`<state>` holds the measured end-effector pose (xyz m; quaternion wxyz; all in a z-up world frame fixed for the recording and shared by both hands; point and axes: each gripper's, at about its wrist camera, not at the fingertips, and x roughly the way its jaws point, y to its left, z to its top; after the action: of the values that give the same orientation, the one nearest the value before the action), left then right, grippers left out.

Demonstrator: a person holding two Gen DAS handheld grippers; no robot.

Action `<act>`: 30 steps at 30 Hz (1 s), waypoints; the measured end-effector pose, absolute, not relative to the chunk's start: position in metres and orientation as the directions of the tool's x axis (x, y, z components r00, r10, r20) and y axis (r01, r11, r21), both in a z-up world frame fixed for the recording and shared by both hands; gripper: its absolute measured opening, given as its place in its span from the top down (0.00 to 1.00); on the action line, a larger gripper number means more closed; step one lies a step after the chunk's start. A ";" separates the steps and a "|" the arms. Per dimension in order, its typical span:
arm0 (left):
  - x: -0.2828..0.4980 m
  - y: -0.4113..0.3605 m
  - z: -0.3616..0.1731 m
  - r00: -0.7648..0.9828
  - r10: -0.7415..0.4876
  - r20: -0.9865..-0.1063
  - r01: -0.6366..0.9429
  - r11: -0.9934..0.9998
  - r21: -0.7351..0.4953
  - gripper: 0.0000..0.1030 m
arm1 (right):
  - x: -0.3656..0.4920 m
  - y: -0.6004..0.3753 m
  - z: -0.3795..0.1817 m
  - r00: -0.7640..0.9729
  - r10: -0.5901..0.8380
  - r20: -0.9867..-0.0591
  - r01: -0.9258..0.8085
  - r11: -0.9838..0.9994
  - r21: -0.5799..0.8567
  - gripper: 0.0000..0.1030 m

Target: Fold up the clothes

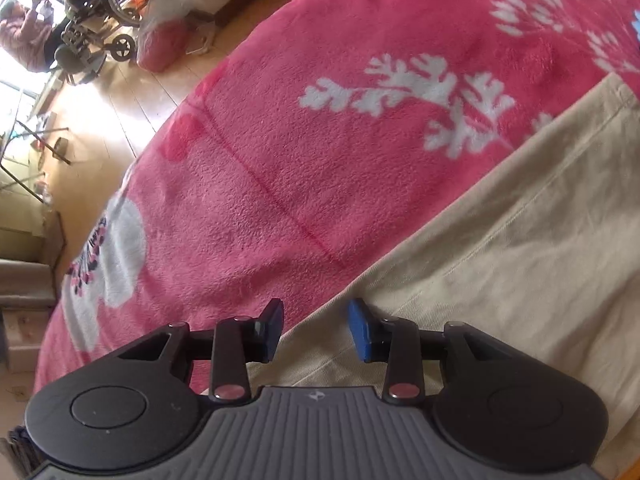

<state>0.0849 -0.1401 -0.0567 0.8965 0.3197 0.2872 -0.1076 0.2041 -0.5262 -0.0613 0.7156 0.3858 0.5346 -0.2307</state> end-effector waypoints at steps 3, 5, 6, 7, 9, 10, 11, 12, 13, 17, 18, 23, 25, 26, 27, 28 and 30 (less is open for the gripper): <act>0.085 -0.140 -0.057 0.812 -0.010 -0.583 0.377 0.772 0.512 0.18 | 0.204 -0.521 -0.061 0.306 0.048 -0.951 0.719 0.643 0.263 0.75; 0.085 -0.140 -0.056 0.812 -0.011 -0.583 0.379 0.771 0.513 0.18 | 0.203 -0.520 -0.061 0.299 0.028 -0.954 0.705 0.667 0.241 0.83; 0.085 -0.140 -0.056 0.811 -0.013 -0.585 0.381 0.771 0.511 0.18 | 0.202 -0.519 -0.058 0.306 0.028 -0.952 0.692 0.679 0.243 0.83; 0.086 -0.139 -0.056 0.810 -0.015 -0.586 0.383 0.771 0.509 0.18 | 0.198 -0.521 -0.053 0.331 0.031 -0.943 0.673 0.693 0.259 0.83; 0.087 -0.137 -0.053 0.806 -0.025 -0.591 0.388 0.777 0.496 0.18 | 0.187 -0.528 -0.037 0.416 0.027 -0.909 0.625 0.718 0.307 0.81; 0.087 -0.136 -0.052 0.805 -0.031 -0.592 0.389 0.781 0.488 0.18 | 0.178 -0.538 -0.028 0.462 0.005 -0.887 0.609 0.725 0.321 0.80; 0.088 -0.135 -0.050 0.804 -0.035 -0.594 0.390 0.786 0.480 0.18 | 0.168 -0.549 -0.020 0.495 -0.024 -0.869 0.603 0.730 0.323 0.79; 0.089 -0.134 -0.049 0.802 -0.038 -0.596 0.389 0.791 0.473 0.18 | 0.158 -0.564 -0.015 0.510 -0.066 -0.858 0.610 0.730 0.307 0.71; 0.090 -0.134 -0.047 0.800 -0.041 -0.599 0.388 0.797 0.464 0.18 | 0.146 -0.581 -0.011 0.508 -0.126 -0.852 0.635 0.723 0.272 0.62; 0.098 -0.141 -0.042 0.787 -0.059 -0.614 0.394 0.815 0.426 0.18 | 0.091 -0.652 -0.010 0.478 -0.278 -0.833 0.734 0.647 0.206 0.55; 0.101 -0.144 -0.042 0.783 -0.065 -0.618 0.396 0.818 0.416 0.18 | 0.077 -0.667 -0.013 0.478 -0.286 -0.831 0.748 0.627 0.215 0.54; 0.120 -0.166 -0.042 0.759 -0.090 -0.645 0.411 0.834 0.368 0.18 | 0.046 -0.703 -0.036 0.510 -0.283 -0.812 0.770 0.572 0.284 0.51; 0.127 -0.177 -0.045 0.746 -0.095 -0.659 0.419 0.836 0.354 0.18 | 0.044 -0.710 -0.044 0.512 -0.277 -0.813 0.772 0.564 0.294 0.46; 0.129 -0.182 -0.046 0.743 -0.096 -0.663 0.422 0.836 0.351 0.18 | 0.047 -0.712 -0.048 0.509 -0.270 -0.817 0.770 0.566 0.293 0.43; 0.132 -0.187 -0.047 0.741 -0.098 -0.665 0.425 0.834 0.351 0.18 | 0.049 -0.713 -0.052 0.507 -0.265 -0.820 0.769 0.569 0.291 0.40; 0.135 -0.192 -0.048 0.739 -0.100 -0.666 0.428 0.833 0.350 0.18 | 0.053 -0.715 -0.055 0.503 -0.266 -0.822 0.767 0.576 0.283 0.39; 0.139 -0.198 -0.051 0.737 -0.100 -0.668 0.430 0.832 0.350 0.18 | 0.059 -0.718 -0.062 0.501 -0.261 -0.825 0.759 0.590 0.275 0.39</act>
<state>0.1387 -0.1984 -0.0505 0.8981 0.2494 0.3308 -0.1478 0.0591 -0.7179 -0.0617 0.8039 0.3232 0.3855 -0.3174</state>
